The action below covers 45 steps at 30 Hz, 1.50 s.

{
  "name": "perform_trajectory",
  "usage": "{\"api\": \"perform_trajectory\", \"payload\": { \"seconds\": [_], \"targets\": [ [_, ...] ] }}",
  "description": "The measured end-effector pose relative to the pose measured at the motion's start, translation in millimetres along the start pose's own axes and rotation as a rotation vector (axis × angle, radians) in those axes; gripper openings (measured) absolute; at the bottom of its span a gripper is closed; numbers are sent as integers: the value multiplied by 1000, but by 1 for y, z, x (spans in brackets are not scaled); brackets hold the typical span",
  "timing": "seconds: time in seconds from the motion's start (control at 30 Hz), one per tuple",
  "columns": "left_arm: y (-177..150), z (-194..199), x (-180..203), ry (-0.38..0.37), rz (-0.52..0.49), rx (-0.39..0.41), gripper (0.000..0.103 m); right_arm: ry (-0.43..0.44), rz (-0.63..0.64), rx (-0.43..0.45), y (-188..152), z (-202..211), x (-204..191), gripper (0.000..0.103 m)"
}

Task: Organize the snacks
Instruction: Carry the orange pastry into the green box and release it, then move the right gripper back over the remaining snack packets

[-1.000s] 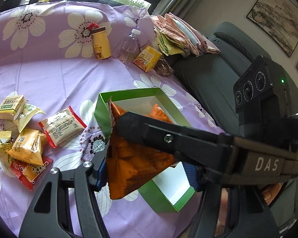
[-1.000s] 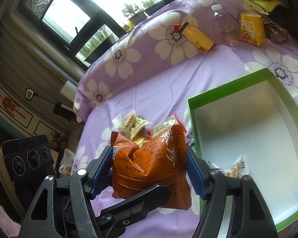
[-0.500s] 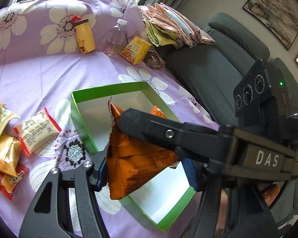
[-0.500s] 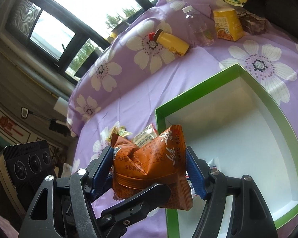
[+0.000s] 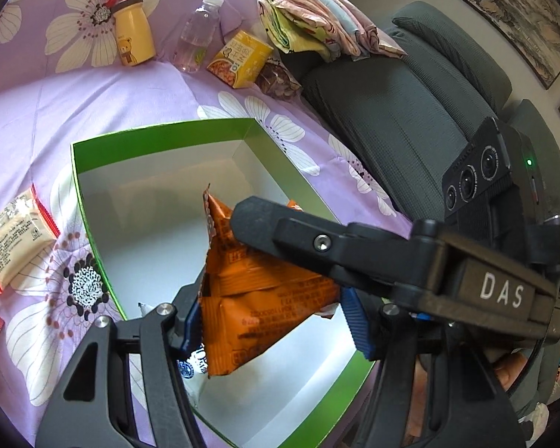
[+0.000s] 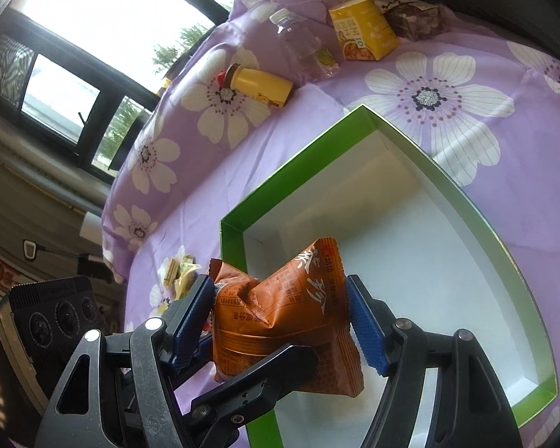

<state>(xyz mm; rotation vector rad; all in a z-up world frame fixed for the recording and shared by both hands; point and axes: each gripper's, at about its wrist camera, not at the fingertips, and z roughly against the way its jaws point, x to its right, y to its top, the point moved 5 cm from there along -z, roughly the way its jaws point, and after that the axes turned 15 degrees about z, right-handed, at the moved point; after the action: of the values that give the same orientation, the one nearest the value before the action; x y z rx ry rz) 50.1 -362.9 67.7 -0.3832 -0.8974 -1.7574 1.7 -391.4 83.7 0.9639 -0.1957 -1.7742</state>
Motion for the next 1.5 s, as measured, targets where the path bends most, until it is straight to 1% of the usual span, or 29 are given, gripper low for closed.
{"api": "perform_trajectory", "payload": {
  "seconds": [0.07,0.13,0.2,0.27,0.3,0.33,0.43,0.53,0.6,0.77,0.9,1.1,1.13,1.17,1.2,1.3,1.4,1.43,1.47,1.5],
  "targets": [
    [-1,-2,0,3,-1,-2,63,-6,7,-7,-1,-1,1,73],
    [-3,-4,0,24,-11,4,67,-21,21,-18,-2,-2,1,73],
    [-5,-4,1,39,-21,13,69,-68,37,-24,-2,-2,1,74],
    [-6,-1,0,33,-13,16,81,-120,39,-16,-1,0,4,75],
    [-6,2,0,27,-7,21,82,-148,38,-10,-1,2,5,76],
    [-5,5,-1,21,-7,28,82,-164,40,-3,0,4,6,79],
    [-4,19,-2,15,-6,59,84,-199,59,26,3,13,4,80],
    [-2,37,-8,19,18,96,84,-237,74,69,7,23,-2,82],
    [0,52,-16,21,36,126,85,-246,98,98,10,29,-11,83],
    [2,95,-40,72,86,218,86,-227,160,143,13,35,-43,85],
    [3,129,-66,127,140,268,86,-209,219,158,11,30,-73,86],
    [-3,175,-112,261,199,320,87,-165,303,170,6,16,-113,86],
    [-4,181,-120,284,209,327,90,-157,311,168,5,13,-118,86],
    [-6,187,-129,308,220,336,97,-148,319,166,4,10,-123,86],
    [-8,193,-137,329,229,348,99,-140,326,163,3,7,-129,86],
    [-12,210,-162,365,253,383,100,-114,346,156,-1,-2,-141,86],
    [-16,221,-189,378,318,402,100,-94,364,143,-7,-14,-154,87],
    [-17,224,-197,385,341,408,100,-84,368,134,-9,-19,-157,89],
    [-17,225,-204,397,363,410,100,-70,371,122,-12,-24,-161,95],
    [-16,226,-210,405,381,408,100,-49,371,104,-16,-30,-164,97]
  ]
}}
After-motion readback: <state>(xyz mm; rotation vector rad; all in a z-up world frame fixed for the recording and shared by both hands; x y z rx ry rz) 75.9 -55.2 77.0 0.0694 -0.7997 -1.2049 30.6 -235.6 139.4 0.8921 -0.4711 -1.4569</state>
